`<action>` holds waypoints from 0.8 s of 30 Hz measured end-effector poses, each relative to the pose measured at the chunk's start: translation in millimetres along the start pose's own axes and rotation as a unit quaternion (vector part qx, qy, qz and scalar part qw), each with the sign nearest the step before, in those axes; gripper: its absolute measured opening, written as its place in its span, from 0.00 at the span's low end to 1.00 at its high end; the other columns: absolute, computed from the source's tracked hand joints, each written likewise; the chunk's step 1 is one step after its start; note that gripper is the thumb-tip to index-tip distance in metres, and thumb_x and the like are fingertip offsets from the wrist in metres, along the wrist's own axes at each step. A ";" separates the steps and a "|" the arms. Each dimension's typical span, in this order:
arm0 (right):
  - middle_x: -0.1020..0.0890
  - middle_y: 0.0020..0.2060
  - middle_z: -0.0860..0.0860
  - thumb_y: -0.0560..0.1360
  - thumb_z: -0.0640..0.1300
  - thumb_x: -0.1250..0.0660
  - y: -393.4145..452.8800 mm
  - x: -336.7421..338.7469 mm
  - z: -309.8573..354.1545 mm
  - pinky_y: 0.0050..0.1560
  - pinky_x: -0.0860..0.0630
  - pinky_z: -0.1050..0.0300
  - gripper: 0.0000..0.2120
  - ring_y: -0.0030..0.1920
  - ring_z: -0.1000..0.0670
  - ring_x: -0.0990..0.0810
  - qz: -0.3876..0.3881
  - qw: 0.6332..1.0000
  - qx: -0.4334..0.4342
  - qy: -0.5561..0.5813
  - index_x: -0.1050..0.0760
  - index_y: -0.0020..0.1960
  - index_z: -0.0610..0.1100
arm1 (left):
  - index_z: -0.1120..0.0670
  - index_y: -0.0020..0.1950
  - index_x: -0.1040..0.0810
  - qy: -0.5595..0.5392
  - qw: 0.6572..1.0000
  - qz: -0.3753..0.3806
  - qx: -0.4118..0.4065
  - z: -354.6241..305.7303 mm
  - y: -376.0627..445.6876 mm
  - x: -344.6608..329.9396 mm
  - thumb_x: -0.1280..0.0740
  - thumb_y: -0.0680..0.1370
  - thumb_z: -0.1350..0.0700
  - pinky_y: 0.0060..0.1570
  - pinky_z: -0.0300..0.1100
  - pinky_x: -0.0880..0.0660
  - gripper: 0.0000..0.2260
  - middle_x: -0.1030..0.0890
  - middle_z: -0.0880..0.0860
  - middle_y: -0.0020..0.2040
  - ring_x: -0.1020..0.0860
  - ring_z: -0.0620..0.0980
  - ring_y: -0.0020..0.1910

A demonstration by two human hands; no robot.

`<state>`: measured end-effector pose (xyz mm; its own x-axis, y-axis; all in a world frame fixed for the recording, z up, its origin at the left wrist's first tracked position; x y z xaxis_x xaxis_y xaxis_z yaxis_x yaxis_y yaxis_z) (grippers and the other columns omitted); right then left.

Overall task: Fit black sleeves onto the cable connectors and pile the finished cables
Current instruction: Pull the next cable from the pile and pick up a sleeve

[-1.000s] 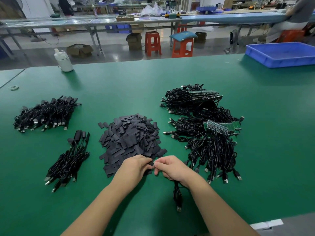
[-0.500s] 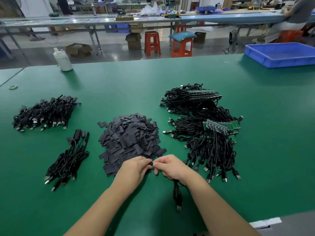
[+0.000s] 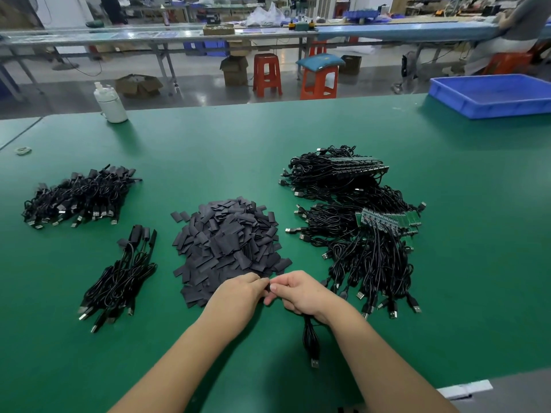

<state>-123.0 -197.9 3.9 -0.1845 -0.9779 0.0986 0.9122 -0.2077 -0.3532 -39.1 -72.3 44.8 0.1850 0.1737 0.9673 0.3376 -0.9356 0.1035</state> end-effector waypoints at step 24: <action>0.16 0.40 0.46 0.83 0.37 0.39 -3.1 -2.0 1.2 0.31 0.21 0.60 0.07 0.35 0.50 0.15 -0.028 0.997 -0.010 0.067 0.22 0.54 0.39 | 0.50 0.63 0.30 0.093 0.994 0.062 0.013 -5.3 4.5 0.2 0.41 0.79 0.57 0.51 0.46 0.27 0.13 0.27 0.50 0.56 0.25 0.52 0.56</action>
<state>-125.1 -195.2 5.9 -0.2844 -0.9587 -0.0067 0.8919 -0.2620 -0.3686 -42.4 -78.1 46.6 0.0531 -0.0050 0.9986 0.3471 -0.9376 -0.0231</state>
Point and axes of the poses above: each hand's wrist, its own y-axis towards the middle knuckle, its own x-axis out of the back of the hand, z = x × y, the point moved 4 cm from there along y, towards the middle knuckle
